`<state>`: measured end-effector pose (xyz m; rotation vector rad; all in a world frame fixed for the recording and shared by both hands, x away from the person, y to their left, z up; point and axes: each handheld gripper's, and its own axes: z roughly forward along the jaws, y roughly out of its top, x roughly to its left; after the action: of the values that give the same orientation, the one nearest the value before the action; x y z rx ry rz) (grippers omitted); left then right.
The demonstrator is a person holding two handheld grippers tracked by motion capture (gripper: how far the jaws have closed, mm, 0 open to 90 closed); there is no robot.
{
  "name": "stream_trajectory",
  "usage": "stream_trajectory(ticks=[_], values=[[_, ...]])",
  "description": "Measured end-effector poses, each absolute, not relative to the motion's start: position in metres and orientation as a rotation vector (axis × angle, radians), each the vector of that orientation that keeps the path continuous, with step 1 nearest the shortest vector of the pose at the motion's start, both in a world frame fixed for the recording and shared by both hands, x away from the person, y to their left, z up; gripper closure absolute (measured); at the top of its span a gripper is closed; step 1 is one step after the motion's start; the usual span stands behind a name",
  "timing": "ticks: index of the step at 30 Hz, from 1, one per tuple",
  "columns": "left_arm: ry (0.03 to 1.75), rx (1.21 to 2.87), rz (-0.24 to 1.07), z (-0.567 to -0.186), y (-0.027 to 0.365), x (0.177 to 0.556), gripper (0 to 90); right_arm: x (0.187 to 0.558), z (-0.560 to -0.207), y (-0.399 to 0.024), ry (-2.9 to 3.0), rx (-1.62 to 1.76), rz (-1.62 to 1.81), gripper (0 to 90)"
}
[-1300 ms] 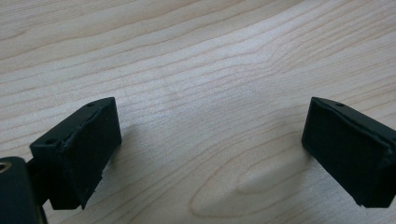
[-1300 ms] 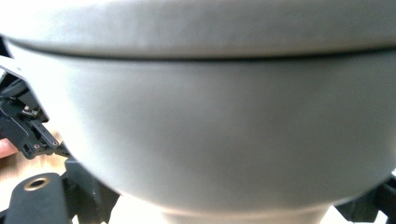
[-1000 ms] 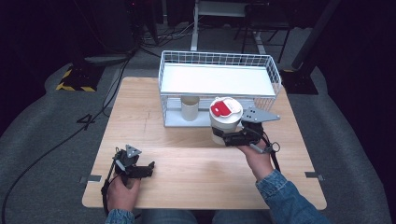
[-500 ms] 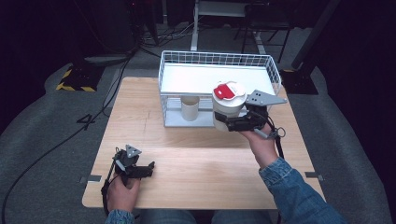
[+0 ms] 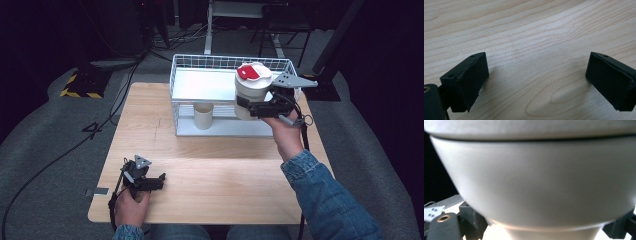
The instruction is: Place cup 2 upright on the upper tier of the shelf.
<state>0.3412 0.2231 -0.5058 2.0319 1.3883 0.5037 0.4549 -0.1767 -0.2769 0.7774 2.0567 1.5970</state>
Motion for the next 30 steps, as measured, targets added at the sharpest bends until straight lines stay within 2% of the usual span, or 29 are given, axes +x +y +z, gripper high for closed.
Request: stream_trajectory(ticks=[11,30], values=[[1.388,2.035,0.505,-0.506,0.223,0.341,5.3,0.489,-0.264,-0.171,2.016,0.838,1.515,13.6],[1.388,2.035,0.504,-0.506,0.223,0.341,5.3,0.545,-0.269,-0.164,1.971,0.945,1.500,13.6]])
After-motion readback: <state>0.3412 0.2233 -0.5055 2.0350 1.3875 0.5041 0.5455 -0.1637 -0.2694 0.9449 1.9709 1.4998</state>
